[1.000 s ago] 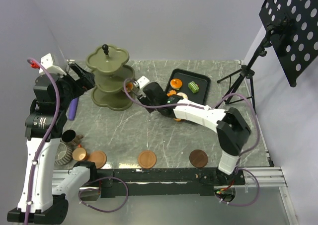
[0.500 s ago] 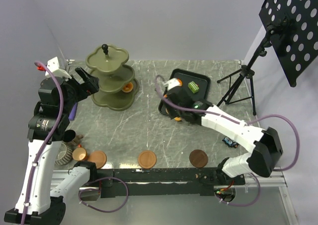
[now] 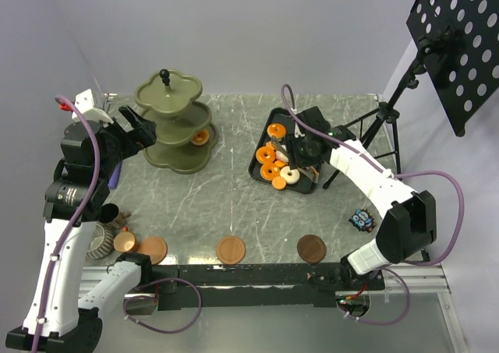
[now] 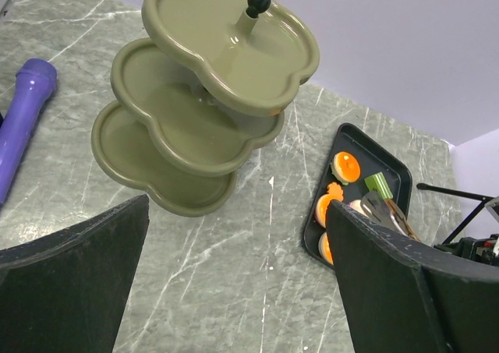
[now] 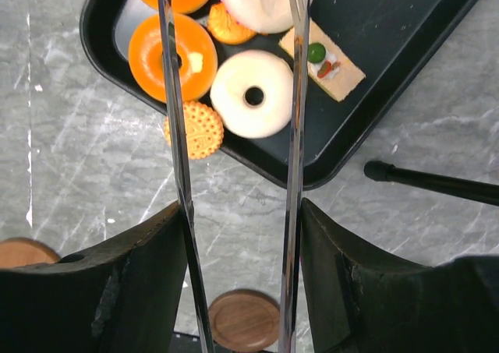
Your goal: Serve the afternoon tea
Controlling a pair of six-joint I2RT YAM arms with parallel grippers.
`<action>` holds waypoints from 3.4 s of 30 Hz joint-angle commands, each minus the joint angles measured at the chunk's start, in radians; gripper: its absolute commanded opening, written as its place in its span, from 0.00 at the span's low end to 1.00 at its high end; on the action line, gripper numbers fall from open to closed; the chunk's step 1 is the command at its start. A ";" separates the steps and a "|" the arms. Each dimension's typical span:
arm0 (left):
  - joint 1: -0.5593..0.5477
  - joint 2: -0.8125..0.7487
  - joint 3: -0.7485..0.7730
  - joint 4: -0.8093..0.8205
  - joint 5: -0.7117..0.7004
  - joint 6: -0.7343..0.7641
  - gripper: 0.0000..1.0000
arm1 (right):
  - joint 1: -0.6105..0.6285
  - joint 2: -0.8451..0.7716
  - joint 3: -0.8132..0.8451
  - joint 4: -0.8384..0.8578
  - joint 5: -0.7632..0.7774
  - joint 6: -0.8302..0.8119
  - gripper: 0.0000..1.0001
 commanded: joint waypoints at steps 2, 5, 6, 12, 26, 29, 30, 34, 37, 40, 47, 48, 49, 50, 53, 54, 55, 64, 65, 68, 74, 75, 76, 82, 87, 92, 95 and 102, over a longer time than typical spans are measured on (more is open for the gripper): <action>-0.005 -0.003 0.014 0.035 -0.006 0.010 1.00 | -0.035 0.014 0.062 -0.078 -0.061 -0.039 0.63; -0.005 0.004 0.015 0.042 -0.005 0.010 1.00 | -0.038 0.021 0.055 -0.088 -0.035 -0.047 0.63; -0.005 0.006 0.017 0.045 -0.002 0.010 1.00 | -0.043 0.018 0.044 -0.082 -0.032 -0.047 0.64; -0.006 0.011 0.011 0.051 0.009 0.004 1.00 | -0.066 0.024 0.010 -0.053 -0.056 -0.055 0.65; -0.006 0.007 0.014 0.042 0.001 0.007 1.00 | -0.074 0.119 0.076 -0.061 -0.036 -0.082 0.66; -0.006 0.006 0.017 0.038 -0.006 0.010 1.00 | -0.072 0.134 0.093 -0.065 -0.032 -0.088 0.65; -0.006 0.006 0.019 0.039 -0.008 0.010 1.00 | -0.072 0.140 0.099 -0.067 -0.024 -0.093 0.65; -0.005 0.009 0.017 0.042 -0.006 0.008 1.00 | -0.072 0.174 0.134 -0.095 0.017 -0.110 0.66; -0.005 0.009 0.019 0.042 -0.009 0.010 1.00 | -0.072 0.191 0.150 -0.101 0.030 -0.119 0.66; 0.000 0.010 0.022 0.041 -0.012 0.010 1.00 | -0.072 0.209 0.165 -0.118 0.048 -0.117 0.66; 0.006 0.012 0.023 0.044 -0.011 0.010 1.00 | -0.072 0.222 0.188 -0.102 -0.004 -0.096 0.54; 0.006 0.012 0.023 0.044 -0.012 0.012 1.00 | -0.072 0.217 0.193 -0.101 -0.004 -0.090 0.52; 0.006 0.012 0.023 0.044 -0.014 0.012 1.00 | -0.072 0.211 0.196 -0.095 -0.001 -0.085 0.51; 0.007 0.014 0.025 0.044 -0.015 0.012 1.00 | -0.072 0.202 0.197 -0.090 0.007 -0.084 0.50; 0.007 0.014 0.026 0.042 -0.015 0.013 1.00 | -0.071 0.167 0.209 -0.081 0.034 -0.096 0.47; 0.007 0.014 0.026 0.044 -0.015 0.015 1.00 | -0.068 0.153 0.211 -0.076 0.039 -0.108 0.47; 0.007 0.014 0.026 0.042 -0.017 0.013 1.00 | -0.057 0.125 0.208 -0.069 0.045 -0.120 0.45; 0.009 0.017 0.023 0.050 -0.006 0.005 1.00 | 0.210 0.093 0.168 0.013 0.045 -0.220 0.42; 0.009 0.017 0.026 0.047 -0.006 0.007 1.00 | 0.247 0.109 0.171 0.028 0.048 -0.223 0.41; 0.007 0.014 0.031 0.045 -0.011 0.013 1.00 | 0.326 0.174 0.215 0.063 0.050 -0.228 0.41; 0.007 0.006 0.029 0.039 -0.012 0.015 1.00 | 0.423 0.327 0.347 0.109 0.068 -0.281 0.41; 0.007 0.004 0.031 0.039 -0.014 0.015 1.00 | 0.434 0.350 0.369 0.120 0.080 -0.294 0.41; 0.007 0.003 0.029 0.038 -0.017 0.016 1.00 | 0.445 0.376 0.393 0.125 0.089 -0.306 0.41; 0.007 -0.003 0.028 0.039 -0.022 0.022 1.00 | 0.466 0.498 0.510 0.157 0.139 -0.352 0.41; 0.007 -0.008 0.026 0.038 -0.025 0.027 1.00 | 0.469 0.586 0.611 0.159 0.146 -0.395 0.43; 0.007 -0.011 0.031 0.035 -0.029 0.031 1.00 | 0.475 0.666 0.699 0.111 0.155 -0.427 0.46; 0.007 -0.012 0.034 0.035 -0.032 0.036 1.00 | 0.477 0.682 0.710 0.109 0.152 -0.433 0.50; 0.007 -0.017 0.026 0.033 -0.025 0.033 1.00 | 0.477 0.694 0.723 0.105 0.145 -0.421 0.63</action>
